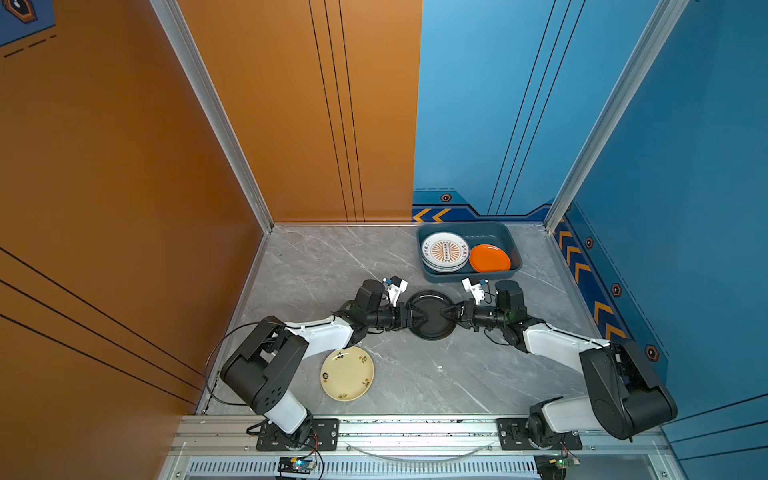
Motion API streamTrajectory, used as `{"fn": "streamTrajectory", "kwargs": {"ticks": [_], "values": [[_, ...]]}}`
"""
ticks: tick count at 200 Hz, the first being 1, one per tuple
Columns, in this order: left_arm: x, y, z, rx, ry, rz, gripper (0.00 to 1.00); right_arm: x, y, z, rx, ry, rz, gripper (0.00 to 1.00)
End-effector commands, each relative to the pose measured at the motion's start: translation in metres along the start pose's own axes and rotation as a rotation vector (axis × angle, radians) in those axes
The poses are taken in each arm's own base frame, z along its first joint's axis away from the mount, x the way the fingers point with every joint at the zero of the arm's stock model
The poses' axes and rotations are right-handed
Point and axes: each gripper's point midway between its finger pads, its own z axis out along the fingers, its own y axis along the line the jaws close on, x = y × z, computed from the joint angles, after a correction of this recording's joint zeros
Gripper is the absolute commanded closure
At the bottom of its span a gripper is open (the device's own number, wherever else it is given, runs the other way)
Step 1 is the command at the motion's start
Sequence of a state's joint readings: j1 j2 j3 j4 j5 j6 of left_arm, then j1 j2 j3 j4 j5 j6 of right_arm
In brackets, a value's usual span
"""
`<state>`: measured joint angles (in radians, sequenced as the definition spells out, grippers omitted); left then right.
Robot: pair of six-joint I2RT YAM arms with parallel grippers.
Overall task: Place the plates into the plastic bin on the countertop
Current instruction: 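Tilt the black plate upright held between both grippers, then carry the black plate to the teal bin with the right gripper while the left withdraws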
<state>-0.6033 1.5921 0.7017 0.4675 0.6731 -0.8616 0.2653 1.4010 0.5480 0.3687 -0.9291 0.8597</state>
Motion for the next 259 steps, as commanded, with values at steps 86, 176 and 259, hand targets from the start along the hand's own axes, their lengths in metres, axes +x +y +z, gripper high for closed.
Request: {"fn": "streamTrajectory", "kwargs": {"ticks": [86, 176, 259], "values": [[-0.007, -0.002, -0.041, -0.158, -0.056, 0.11, 0.01, -0.087, -0.001, -0.082, 0.465, -0.162, -0.141, 1.0], [-0.009, 0.017, -0.09, -0.234, -0.157, 0.091, 0.02, -0.208, -0.031, -0.173, 0.983, -0.454, -0.118, 1.0], [-0.007, 0.032, -0.117, -0.235, -0.192, 0.063, 0.02, -0.248, -0.075, -0.169, 1.107, -0.418, -0.069, 1.0]]}}
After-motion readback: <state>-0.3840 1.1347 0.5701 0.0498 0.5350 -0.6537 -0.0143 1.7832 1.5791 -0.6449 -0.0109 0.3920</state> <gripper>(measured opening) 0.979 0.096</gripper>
